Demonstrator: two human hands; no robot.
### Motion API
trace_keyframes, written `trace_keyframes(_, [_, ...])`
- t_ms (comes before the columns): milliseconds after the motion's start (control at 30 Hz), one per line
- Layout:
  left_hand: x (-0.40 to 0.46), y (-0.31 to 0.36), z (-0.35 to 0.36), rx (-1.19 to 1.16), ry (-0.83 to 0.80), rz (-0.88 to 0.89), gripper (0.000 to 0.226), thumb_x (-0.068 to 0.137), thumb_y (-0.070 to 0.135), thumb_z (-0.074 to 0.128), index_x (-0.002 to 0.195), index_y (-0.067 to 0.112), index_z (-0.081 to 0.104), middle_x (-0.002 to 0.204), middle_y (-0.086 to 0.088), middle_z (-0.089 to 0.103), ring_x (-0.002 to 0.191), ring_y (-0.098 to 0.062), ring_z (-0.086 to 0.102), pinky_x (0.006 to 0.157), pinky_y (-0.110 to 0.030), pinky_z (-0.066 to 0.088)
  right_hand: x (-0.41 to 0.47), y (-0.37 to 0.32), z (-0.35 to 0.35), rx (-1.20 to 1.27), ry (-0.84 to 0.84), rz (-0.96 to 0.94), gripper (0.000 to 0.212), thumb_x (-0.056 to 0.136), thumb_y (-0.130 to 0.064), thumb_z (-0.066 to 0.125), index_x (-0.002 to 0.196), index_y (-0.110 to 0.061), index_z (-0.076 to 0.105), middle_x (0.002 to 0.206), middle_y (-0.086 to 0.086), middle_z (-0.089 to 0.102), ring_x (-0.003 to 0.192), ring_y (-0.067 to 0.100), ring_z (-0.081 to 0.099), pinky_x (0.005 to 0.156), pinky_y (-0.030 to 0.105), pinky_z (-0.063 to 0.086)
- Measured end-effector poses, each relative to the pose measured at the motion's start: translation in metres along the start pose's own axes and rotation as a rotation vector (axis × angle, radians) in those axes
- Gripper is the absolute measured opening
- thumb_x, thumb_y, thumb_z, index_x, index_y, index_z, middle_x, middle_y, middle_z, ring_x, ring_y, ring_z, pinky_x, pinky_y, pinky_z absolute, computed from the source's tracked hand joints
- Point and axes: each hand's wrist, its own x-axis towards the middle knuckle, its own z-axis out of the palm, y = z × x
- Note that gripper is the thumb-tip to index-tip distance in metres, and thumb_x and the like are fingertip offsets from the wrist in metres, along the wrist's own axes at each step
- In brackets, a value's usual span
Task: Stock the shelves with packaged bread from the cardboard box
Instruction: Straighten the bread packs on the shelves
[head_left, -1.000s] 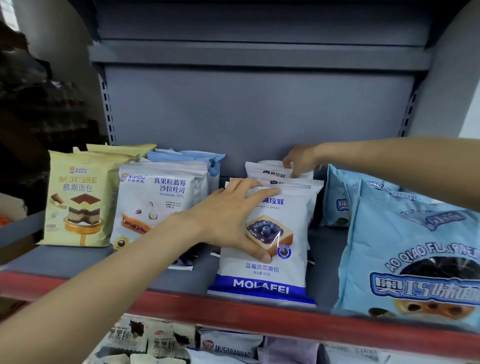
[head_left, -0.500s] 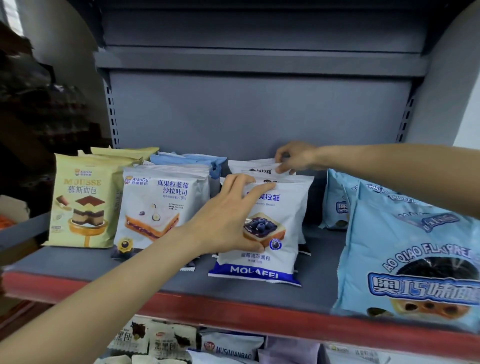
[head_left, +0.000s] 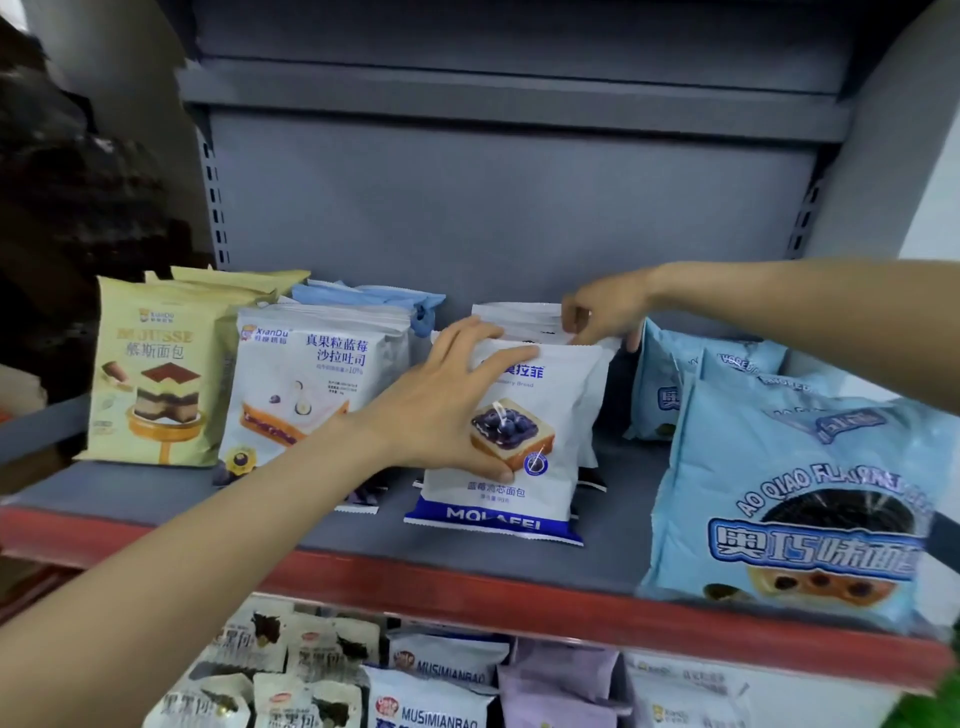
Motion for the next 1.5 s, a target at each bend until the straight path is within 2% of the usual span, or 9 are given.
trace_keyframes(133, [-0.003, 0.001, 0.003, -0.074, 0.019, -0.144, 0.128, 0.049, 0.055, 0.086, 0.145, 0.050, 0.001, 0.147, 0.015, -0.037, 0.142, -0.035, -0.025, 0.115, -0.051, 0.009, 0.007, 0.000, 0.010, 0.110, -0.043, 0.004, 0.016, 0.092, -0.017, 0.059, 0.105, -0.011, 0.055, 0.112, 0.000, 0.041, 0.087, 0.027, 0.064, 0.062, 0.030, 0.060])
trace_keyframes(367, [-0.014, -0.001, 0.017, -0.296, 0.166, -0.166, 0.123, 0.047, 0.043, 0.091, 0.141, 0.051, 0.012, 0.147, 0.017, -0.011, 0.116, -0.024, 0.053, 0.099, -0.027, 0.038, 0.010, -0.004, 0.020, 0.235, 0.270, -0.127, 0.018, 0.091, -0.016, 0.059, 0.077, -0.004, 0.061, 0.071, 0.005, 0.049, 0.066, 0.018, 0.050, 0.046, 0.015, 0.042])
trace_keyframes(567, [-0.010, 0.007, 0.035, -0.248, 0.342, -0.046, 0.113, 0.056, 0.032, 0.089, 0.146, 0.034, 0.021, 0.143, 0.004, 0.004, 0.123, -0.020, 0.039, 0.104, -0.016, 0.028, 0.002, -0.004, 0.021, 0.201, 0.216, -0.088, 0.017, 0.094, -0.029, 0.055, 0.101, -0.017, 0.065, 0.099, -0.004, 0.061, 0.093, 0.015, 0.054, 0.075, 0.024, 0.043])
trace_keyframes(767, [-0.009, 0.020, 0.034, -0.184, 0.348, -0.127, 0.113, 0.057, 0.048, 0.083, 0.147, 0.039, 0.014, 0.146, 0.008, -0.003, 0.126, -0.026, 0.035, 0.092, -0.037, 0.049, -0.040, 0.004, 0.004, 0.506, 0.026, -0.023, 0.060, 0.094, -0.057, 0.033, 0.146, -0.026, 0.029, 0.148, -0.003, 0.034, 0.123, 0.028, 0.048, 0.096, 0.044, 0.048])
trace_keyframes(1000, [-0.011, 0.010, 0.021, -0.680, 0.318, -0.320, 0.119, 0.073, 0.042, 0.077, 0.144, 0.044, -0.018, 0.157, 0.011, -0.019, 0.131, 0.014, -0.006, 0.106, -0.011, 0.012, -0.082, 0.004, 0.005, 0.529, -0.205, -0.129, 0.113, 0.057, -0.063, 0.064, 0.149, -0.040, 0.003, 0.153, 0.003, 0.027, 0.118, 0.032, 0.053, 0.094, 0.040, 0.051])
trace_keyframes(1067, [-0.008, 0.007, 0.021, -0.826, 0.253, -0.339, 0.120, 0.073, 0.045, 0.076, 0.143, 0.043, -0.023, 0.158, 0.012, 0.003, 0.141, 0.004, 0.011, 0.116, -0.025, 0.017, -0.079, -0.001, 0.012, 0.471, -0.243, -0.112, 0.121, 0.053, -0.058, 0.073, 0.148, -0.043, -0.001, 0.153, 0.003, 0.027, 0.119, 0.031, 0.054, 0.099, 0.040, 0.048])
trace_keyframes(1167, [-0.001, 0.014, 0.023, -0.965, 0.228, -0.394, 0.104, 0.087, 0.032, 0.066, 0.144, 0.041, -0.020, 0.134, 0.029, 0.030, 0.110, 0.008, 0.048, 0.097, -0.016, 0.033, -0.067, -0.008, 0.024, 0.600, -0.207, -0.112, 0.110, 0.073, -0.028, 0.076, 0.150, -0.035, -0.001, 0.145, -0.001, 0.039, 0.116, 0.023, 0.057, 0.099, 0.037, 0.048])
trace_keyframes(1300, [0.004, 0.017, 0.027, -0.988, 0.297, -0.406, 0.093, 0.093, 0.027, 0.058, 0.146, 0.039, -0.017, 0.122, 0.031, 0.037, 0.109, 0.002, 0.048, 0.096, -0.018, 0.035, -0.059, -0.014, 0.029, 0.682, -0.135, -0.116, 0.096, 0.084, 0.002, 0.065, 0.151, -0.032, 0.004, 0.125, -0.005, 0.049, 0.101, 0.012, 0.060, 0.085, 0.028, 0.054])
trace_keyframes(1500, [0.008, 0.010, 0.036, -1.029, 0.268, -0.398, 0.098, 0.091, 0.021, 0.062, 0.147, 0.033, -0.017, 0.120, 0.038, 0.032, 0.093, 0.019, 0.052, 0.084, -0.009, 0.042, -0.061, -0.005, 0.029, 0.596, -0.098, -0.035, 0.103, 0.080, -0.012, 0.074, 0.150, -0.034, 0.002, 0.129, -0.001, 0.047, 0.106, 0.026, 0.058, 0.095, 0.044, 0.050])
